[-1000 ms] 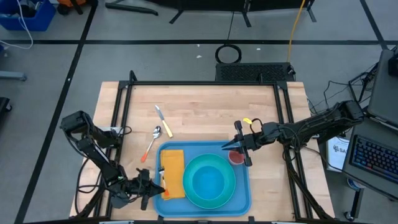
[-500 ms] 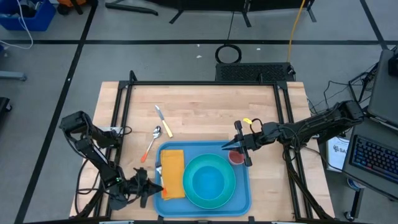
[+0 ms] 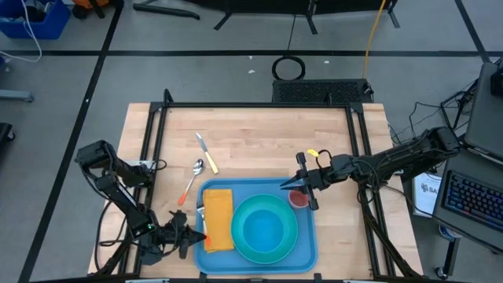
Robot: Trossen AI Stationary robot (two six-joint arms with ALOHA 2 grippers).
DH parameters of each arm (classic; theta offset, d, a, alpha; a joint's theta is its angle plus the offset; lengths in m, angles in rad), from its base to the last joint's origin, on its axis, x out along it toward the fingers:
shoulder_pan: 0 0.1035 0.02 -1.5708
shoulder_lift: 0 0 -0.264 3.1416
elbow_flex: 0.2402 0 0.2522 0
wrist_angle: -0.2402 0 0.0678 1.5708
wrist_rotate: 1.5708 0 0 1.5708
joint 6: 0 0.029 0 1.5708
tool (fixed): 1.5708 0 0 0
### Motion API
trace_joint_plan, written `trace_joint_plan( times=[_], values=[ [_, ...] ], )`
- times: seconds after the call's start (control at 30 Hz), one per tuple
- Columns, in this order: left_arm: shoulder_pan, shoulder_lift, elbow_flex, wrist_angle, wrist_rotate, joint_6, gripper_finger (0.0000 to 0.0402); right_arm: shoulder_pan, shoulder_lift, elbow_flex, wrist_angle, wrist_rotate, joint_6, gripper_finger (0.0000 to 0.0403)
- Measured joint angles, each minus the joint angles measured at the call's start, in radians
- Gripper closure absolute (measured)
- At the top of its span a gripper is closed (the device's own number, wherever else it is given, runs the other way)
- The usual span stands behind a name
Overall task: Set up tray
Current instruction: Put the orange fork on the yellow napkin
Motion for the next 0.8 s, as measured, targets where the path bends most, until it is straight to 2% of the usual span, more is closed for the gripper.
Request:
trace_joint_plan(
  times=[0.4, 0.6, 0.8],
  values=[
    [0.012, 0.0, 0.0, -0.02, 0.008, -0.105, 0.0401, 0.0, 0.0, 0.0, 0.0, 0.0, 0.019, 0.0374],
    [0.047, 0.0, 0.0, -0.031, 0.077, -0.167, 0.0401, 0.0, 0.0, 0.0, 0.0, 0.0, 0.02, 0.0374],
    [0.072, 0.0, 0.0, -0.031, 0.098, -0.189, 0.0401, 0.0, 0.0, 0.0, 0.0, 0.0, 0.02, 0.0374]
  ],
)
